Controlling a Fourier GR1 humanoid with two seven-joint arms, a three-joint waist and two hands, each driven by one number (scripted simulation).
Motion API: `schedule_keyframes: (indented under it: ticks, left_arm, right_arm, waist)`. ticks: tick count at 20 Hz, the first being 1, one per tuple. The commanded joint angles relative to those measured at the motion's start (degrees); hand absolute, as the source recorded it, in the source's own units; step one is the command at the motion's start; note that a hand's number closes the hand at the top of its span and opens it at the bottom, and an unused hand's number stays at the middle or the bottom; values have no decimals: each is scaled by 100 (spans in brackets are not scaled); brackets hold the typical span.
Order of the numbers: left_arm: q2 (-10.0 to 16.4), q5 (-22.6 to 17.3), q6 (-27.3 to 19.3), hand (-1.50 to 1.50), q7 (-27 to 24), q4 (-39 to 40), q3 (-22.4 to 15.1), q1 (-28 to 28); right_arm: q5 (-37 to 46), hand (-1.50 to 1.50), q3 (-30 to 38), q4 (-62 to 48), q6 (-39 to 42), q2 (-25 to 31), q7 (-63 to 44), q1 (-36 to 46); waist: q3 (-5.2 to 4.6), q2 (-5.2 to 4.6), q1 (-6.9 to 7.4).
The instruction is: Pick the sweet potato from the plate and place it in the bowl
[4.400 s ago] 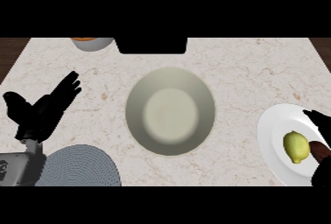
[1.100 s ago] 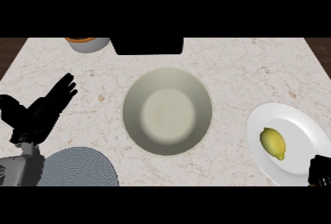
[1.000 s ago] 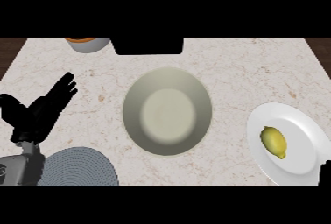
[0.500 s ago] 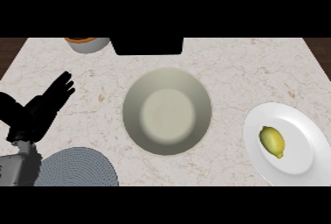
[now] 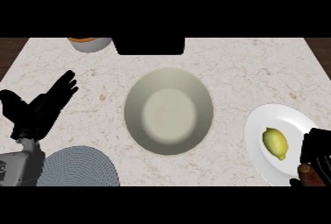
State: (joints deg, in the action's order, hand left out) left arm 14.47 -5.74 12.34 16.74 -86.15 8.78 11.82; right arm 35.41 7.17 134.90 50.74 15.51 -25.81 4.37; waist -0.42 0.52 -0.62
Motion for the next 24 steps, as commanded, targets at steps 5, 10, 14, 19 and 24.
schedule_keyframes:
  ticks: [5,10,14,19,24]
  left_arm:
    - [25,66,57,0,-100,184,-17,6]
    - [-219,23,-58,0,168,-176,-189,-20]
    - [-192,91,-9,0,74,-314,-233,-169]
    - [-72,-2,2,0,147,-113,-44,112]
    - [-246,244,-138,0,-76,98,-202,191]
  right_arm:
    - [-113,150,-1175,654,389,-1361,-2391,1864]
    - [-344,150,-1469,-392,-110,-1536,-3676,3580]
    - [237,150,-2227,-1555,-1247,-1544,-3808,4231]
    - [393,150,-2067,-2918,-1873,-1548,-3684,4937]
    - [657,150,-1810,-4240,-2679,-1550,-2695,5052]
  waist:
    - [3,-3,72]
    - [24,-8,109]
    - [30,-28,185]
    - [33,-56,187]
    - [37,-88,158]
